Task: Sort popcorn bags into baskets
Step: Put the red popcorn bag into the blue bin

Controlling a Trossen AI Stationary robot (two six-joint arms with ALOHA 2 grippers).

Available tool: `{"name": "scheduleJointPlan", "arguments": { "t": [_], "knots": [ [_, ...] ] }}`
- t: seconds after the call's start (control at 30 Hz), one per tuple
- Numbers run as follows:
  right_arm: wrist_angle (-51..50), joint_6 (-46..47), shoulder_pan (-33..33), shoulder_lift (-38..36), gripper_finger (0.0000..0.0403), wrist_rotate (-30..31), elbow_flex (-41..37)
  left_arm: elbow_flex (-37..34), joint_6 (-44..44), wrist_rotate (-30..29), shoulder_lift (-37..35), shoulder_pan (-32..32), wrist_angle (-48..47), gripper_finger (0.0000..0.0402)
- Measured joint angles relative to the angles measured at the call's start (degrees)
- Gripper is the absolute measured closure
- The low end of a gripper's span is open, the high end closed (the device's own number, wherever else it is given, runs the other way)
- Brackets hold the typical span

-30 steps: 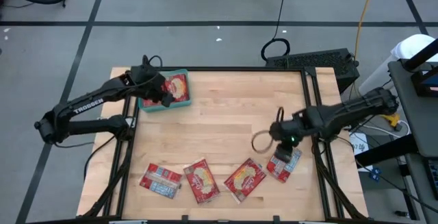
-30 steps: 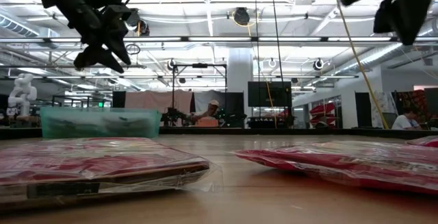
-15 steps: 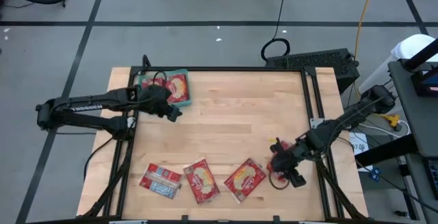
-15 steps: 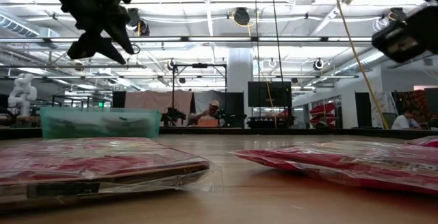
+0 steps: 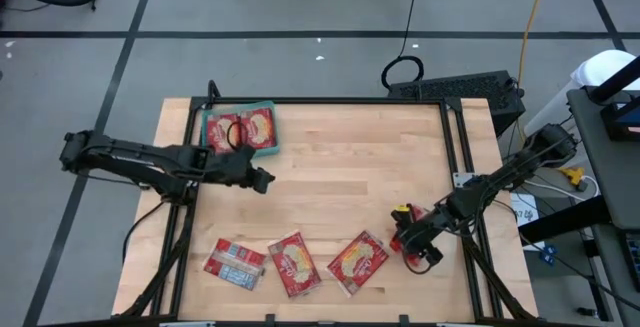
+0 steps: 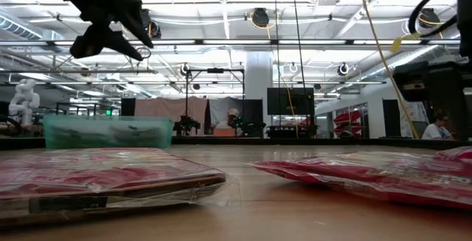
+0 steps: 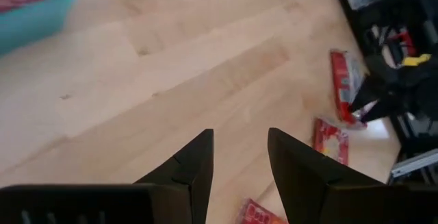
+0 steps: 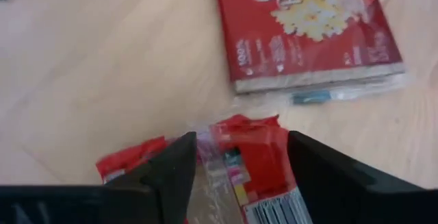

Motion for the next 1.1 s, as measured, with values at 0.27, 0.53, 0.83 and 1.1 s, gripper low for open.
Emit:
{"name": "scheduleJointPlan", "arguments": {
  "t": [0.27, 0.53, 0.83, 1.1],
  "knots": [
    [0.75, -1.41, -0.03, 1.71, 0.0291, 0.16, -2.49, -0.02, -1.50, -0.03, 8.03, -2.11, 9.08, 0.0261],
    [3.86, -0.04, -3.60, 1.86, 0.0395, 3.03, -2.64, 0.02, -0.92, -0.11, 13.63, -2.08, 23.77, 0.0261],
    [10.00, 9.51, -13.97, 1.86, 0.0402, 6.54, -2.11, 0.04, 3.60, -0.46, 16.84, -1.97, 31.99, 0.0261],
    [14.35, 15.02, -23.75, 1.86, 0.0403, 7.51, 0.51, 0.04, 10.34, -1.00, 17.65, -2.04, 32.82, 0.0261]
  ]
}}
